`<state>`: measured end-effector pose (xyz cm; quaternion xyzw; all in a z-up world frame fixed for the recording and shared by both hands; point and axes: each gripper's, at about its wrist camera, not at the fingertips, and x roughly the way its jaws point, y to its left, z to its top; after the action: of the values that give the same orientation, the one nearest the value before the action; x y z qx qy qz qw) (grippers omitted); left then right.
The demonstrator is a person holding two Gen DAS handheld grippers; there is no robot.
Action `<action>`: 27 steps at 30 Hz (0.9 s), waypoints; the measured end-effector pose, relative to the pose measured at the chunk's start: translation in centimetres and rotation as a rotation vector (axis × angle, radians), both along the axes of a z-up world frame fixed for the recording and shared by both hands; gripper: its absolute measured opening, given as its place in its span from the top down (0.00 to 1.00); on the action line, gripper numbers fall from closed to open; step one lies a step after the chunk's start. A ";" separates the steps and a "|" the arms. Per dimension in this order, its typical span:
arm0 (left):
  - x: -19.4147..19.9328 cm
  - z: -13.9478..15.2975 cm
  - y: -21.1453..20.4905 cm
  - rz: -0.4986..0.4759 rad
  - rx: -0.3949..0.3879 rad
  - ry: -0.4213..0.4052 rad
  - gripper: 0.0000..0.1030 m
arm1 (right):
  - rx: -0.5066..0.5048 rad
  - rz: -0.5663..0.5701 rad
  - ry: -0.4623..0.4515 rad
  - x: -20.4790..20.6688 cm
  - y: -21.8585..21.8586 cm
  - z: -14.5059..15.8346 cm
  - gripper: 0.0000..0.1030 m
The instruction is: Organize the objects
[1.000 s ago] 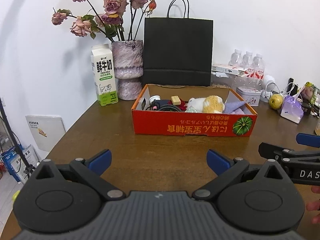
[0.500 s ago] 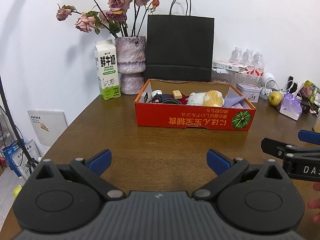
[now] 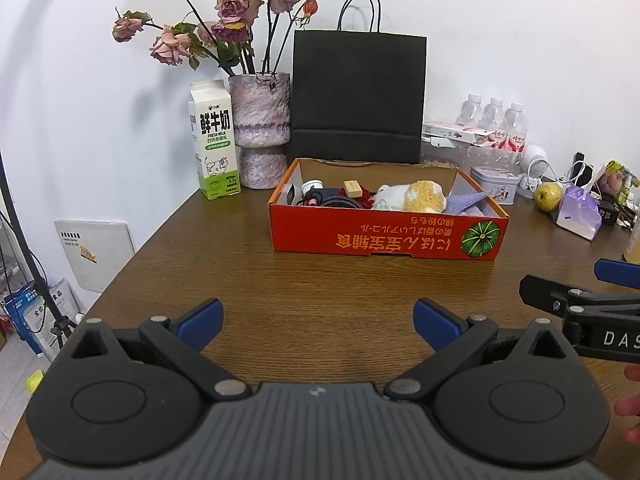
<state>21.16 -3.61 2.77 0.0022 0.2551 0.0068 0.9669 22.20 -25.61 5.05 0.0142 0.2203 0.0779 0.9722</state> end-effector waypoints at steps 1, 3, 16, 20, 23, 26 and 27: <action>0.0 0.0 0.0 0.000 0.000 0.000 0.00 | 0.000 0.000 0.000 0.0 0.0 0.0 0.00; 0.0 0.0 0.0 0.001 0.000 0.001 0.00 | 0.000 0.000 0.000 0.0 0.0 0.0 0.00; -0.1 -0.1 0.0 0.001 -0.001 0.001 0.00 | -0.002 -0.001 0.001 -0.1 0.1 0.0 0.00; -0.2 -0.1 0.1 0.000 -0.002 0.003 0.00 | -0.002 -0.001 0.001 -0.1 0.2 0.0 0.00; -0.1 -0.2 0.1 0.002 -0.002 0.006 0.00 | -0.002 -0.001 0.001 -0.1 0.2 0.0 0.00; -0.1 -0.2 0.2 -0.001 -0.007 0.011 0.00 | -0.002 -0.002 0.002 -0.1 0.2 0.0 0.00; 0.0 -0.2 0.2 -0.002 -0.008 0.012 0.00 | -0.002 -0.002 0.002 -0.1 0.2 0.0 0.00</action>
<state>21.14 -3.40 2.58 -0.0014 0.2609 0.0049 0.9654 22.08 -25.37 5.09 0.0133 0.2212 0.0769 0.9721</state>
